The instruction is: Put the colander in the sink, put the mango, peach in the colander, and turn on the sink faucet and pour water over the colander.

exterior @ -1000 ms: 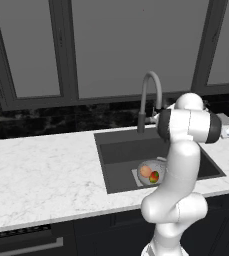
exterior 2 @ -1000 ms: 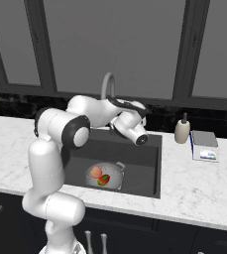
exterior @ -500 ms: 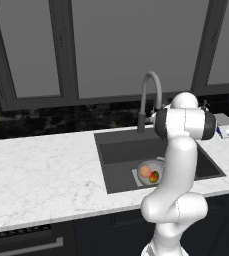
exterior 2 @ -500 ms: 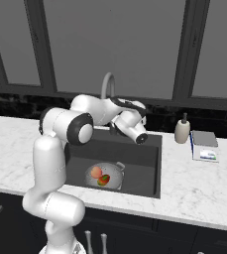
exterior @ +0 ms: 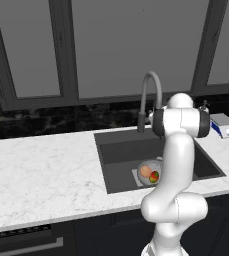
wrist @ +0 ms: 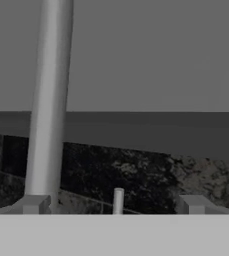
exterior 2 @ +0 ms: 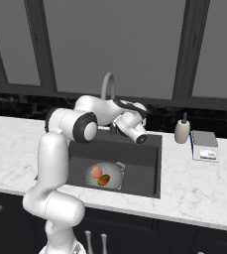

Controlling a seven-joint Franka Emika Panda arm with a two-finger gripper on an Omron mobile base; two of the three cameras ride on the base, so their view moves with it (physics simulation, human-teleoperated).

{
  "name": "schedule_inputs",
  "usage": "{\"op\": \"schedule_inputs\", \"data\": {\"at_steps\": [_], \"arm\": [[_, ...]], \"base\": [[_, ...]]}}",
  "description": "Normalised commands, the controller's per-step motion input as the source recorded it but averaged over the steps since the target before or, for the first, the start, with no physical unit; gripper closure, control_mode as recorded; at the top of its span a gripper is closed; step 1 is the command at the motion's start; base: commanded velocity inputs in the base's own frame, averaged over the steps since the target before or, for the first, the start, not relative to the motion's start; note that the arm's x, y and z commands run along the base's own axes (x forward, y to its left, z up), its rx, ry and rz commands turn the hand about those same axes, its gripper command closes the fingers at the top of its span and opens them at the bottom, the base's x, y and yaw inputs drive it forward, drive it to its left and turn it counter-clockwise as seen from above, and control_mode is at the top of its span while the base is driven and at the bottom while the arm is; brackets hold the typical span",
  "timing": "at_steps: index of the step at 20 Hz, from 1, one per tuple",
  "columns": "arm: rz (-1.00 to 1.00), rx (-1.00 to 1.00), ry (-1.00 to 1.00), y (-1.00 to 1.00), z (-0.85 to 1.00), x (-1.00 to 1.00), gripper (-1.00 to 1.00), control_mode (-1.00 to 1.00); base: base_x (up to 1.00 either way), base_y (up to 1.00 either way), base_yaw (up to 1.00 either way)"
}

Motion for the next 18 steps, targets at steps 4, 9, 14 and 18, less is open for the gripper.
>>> {"op": "schedule_inputs", "data": {"at_steps": [4, 9, 14, 18], "arm": [[0.0, 0.05, 0.0, -0.06, -0.07, 0.2, -1.0, -1.0], [0.0, 0.01, 0.0, -0.11, -0.07, 0.2, -1.0, -1.0], [0.0, 0.0, 0.0, -0.05, -0.02, 0.2, -1.0, -1.0], [0.0, 0.0, 0.0, 0.03, -0.02, 0.08, -1.0, -1.0]], "base": [[0.0, 0.0, 0.0], [0.0, 0.0, 0.0], [0.0, 0.0, 0.0], [0.0, 0.0, 0.0]]}}
